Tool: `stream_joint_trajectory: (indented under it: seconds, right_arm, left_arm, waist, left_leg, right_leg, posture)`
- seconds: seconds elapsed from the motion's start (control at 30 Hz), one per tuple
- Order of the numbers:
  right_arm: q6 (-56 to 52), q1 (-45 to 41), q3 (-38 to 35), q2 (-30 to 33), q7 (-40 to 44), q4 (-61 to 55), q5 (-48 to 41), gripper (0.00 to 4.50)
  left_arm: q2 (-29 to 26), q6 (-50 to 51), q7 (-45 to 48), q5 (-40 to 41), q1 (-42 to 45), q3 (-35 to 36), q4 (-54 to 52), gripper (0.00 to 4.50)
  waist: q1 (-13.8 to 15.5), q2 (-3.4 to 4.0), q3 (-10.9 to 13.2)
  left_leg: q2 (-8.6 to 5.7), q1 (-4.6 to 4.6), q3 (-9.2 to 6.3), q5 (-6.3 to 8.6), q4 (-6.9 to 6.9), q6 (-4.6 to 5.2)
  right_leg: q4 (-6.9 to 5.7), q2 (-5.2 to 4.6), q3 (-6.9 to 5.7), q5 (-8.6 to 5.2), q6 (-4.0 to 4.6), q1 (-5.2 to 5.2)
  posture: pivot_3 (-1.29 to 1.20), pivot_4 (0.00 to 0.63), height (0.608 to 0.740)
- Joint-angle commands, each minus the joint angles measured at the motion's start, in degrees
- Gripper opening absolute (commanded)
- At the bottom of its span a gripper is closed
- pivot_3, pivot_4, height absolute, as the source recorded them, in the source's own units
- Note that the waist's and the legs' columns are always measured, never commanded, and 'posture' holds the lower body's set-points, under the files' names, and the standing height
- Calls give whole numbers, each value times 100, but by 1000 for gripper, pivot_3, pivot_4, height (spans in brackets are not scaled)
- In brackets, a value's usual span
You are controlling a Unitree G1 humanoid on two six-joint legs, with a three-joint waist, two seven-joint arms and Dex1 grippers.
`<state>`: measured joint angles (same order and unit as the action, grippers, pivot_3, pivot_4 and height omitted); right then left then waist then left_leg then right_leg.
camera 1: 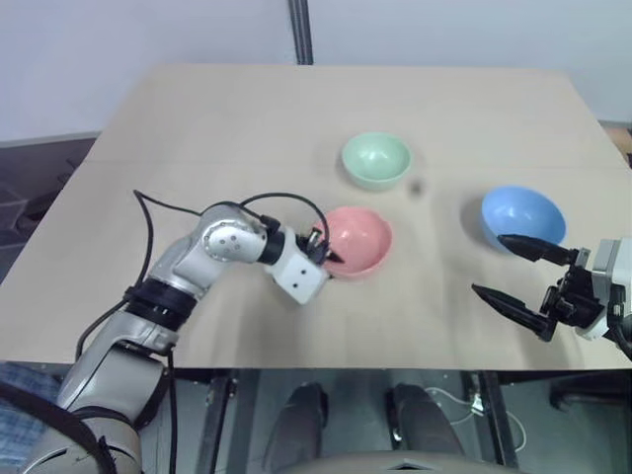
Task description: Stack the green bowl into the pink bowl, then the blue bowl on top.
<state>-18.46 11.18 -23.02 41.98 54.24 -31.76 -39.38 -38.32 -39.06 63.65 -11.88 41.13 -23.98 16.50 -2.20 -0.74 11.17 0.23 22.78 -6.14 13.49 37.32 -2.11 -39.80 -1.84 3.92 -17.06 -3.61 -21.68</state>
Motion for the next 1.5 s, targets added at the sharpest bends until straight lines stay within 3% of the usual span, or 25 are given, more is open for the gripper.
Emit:
stream_joint_trajectory:
  seconds: [0.03,0.1,0.37,0.57,0.73,0.93,1.07,1.23,1.37,1.5]
  right_arm:
    - [106,1,-86,2,-14,-175,-38,4500]
    - [99,-27,-86,32,13,-144,-44,4500]
    - [24,-107,-144,154,138,-74,-144,4500]
    - [-9,-191,-116,231,261,31,-174,4500]
    - [-44,-389,22,290,363,154,-177,4500]
    - [-169,-800,273,401,429,404,-95,4500]
    - [-231,-1117,467,447,391,611,11,4500]
    - [-950,-1810,963,689,-107,989,381,4500]
    - [-1147,-3133,1858,714,-531,1790,1342,4500]
    - [-1279,-4600,2869,334,-847,2457,2289,4500]
  left_arm:
    - [80,-99,-340,143,135,281,-27,3606]
    - [151,87,-397,309,86,369,-81,4447]
    - [-147,1695,-109,1708,-666,1011,-1087,4447]
    - [-929,3642,180,3016,-1645,1795,-2394,4447]
    - [-1386,4692,-48,3547,-2165,2689,-2710,4447]
    - [-1255,5716,-917,4251,-2498,4114,-2692,4447]
    - [-1217,6003,-1030,4495,-3172,4834,-2903,4447]
    - [-1143,6057,-844,4823,-3790,5308,-3153,4447]
    - [-1158,6081,-733,4909,-3934,5365,-3197,4447]
    - [-1034,5952,-815,4954,-3698,5370,-3103,4447]
  waist:
    - [-9,0,0]
    - [-18,1,0]
    - [-14,2,0]
    - [-25,3,1]
    - [-12,3,2]
    - [-13,2,3]
    - [-33,4,3]
    - [-1,2,3]
    - [-10,5,6]
    - [-38,7,7]
  left_leg:
    - [0,0,-1,0,0,0]
    - [1,-1,0,0,-2,0]
    - [4,-3,-1,0,-5,0]
    - [8,-3,0,0,-6,0]
    - [9,-7,-1,0,-4,0]
    - [9,-5,0,0,-5,0]
    - [12,-9,7,1,-13,0]
    - [12,-6,7,1,-14,-1]
    - [11,-8,14,0,-10,-1]
    - [15,-7,14,0,-13,-1]
  right_leg:
    - [0,0,0,0,0,0]
    - [0,1,0,0,0,-1]
    - [-1,3,0,0,1,-2]
    - [0,3,0,0,1,-1]
    - [0,3,-2,-1,1,2]
    - [2,3,-3,-1,1,0]
    - [6,2,3,-1,1,-2]
    - [8,-1,2,-1,2,-4]
    - [8,-3,6,-2,3,-6]
    - [6,3,6,-2,4,-14]
  posture:
    - [0,150,740]
    - [0,150,740]
    - [0,150,740]
    - [0,150,740]
    - [0,150,740]
    - [0,150,740]
    - [0,150,740]
    - [0,150,740]
    - [0,150,740]
    - [0,150,740]
